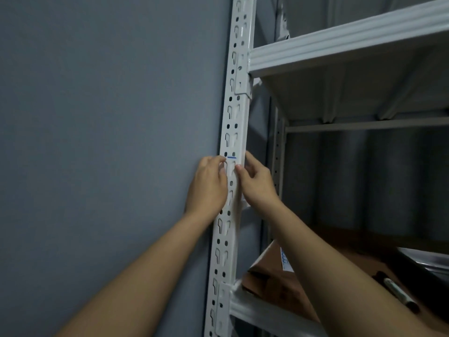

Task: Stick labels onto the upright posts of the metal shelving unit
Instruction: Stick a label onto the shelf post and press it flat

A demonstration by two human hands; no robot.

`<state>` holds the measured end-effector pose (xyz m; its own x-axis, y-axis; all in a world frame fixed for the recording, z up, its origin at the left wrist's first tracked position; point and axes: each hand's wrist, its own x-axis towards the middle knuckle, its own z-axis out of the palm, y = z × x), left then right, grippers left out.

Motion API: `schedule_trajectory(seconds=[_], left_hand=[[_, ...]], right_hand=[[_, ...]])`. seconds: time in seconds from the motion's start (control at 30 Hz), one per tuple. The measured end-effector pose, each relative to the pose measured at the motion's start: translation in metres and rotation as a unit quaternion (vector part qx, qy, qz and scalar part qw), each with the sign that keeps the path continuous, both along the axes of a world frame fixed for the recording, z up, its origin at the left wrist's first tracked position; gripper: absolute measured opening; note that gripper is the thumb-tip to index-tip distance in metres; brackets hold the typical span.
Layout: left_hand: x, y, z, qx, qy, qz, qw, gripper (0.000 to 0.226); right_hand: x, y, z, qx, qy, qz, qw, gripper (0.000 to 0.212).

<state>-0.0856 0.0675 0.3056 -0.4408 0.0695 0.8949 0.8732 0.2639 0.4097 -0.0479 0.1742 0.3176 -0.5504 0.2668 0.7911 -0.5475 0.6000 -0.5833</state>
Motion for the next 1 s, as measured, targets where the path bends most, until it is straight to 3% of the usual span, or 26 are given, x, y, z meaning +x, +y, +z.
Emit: schedule_trajectory(seconds=[0.57, 1.0], left_hand=[[0.0, 0.014, 0.017, 0.073, -0.01, 0.057, 0.996, 0.013], [-0.001, 0.015, 0.022, -0.007, -0.061, 0.124, 0.99, 0.013]], right_hand=[[-0.01, 0.006, -0.004, -0.011, 0.035, 0.051, 0.998, 0.041], [-0.019, 0.006, -0.008, -0.038, 0.037, 0.042, 0.998, 0.044]])
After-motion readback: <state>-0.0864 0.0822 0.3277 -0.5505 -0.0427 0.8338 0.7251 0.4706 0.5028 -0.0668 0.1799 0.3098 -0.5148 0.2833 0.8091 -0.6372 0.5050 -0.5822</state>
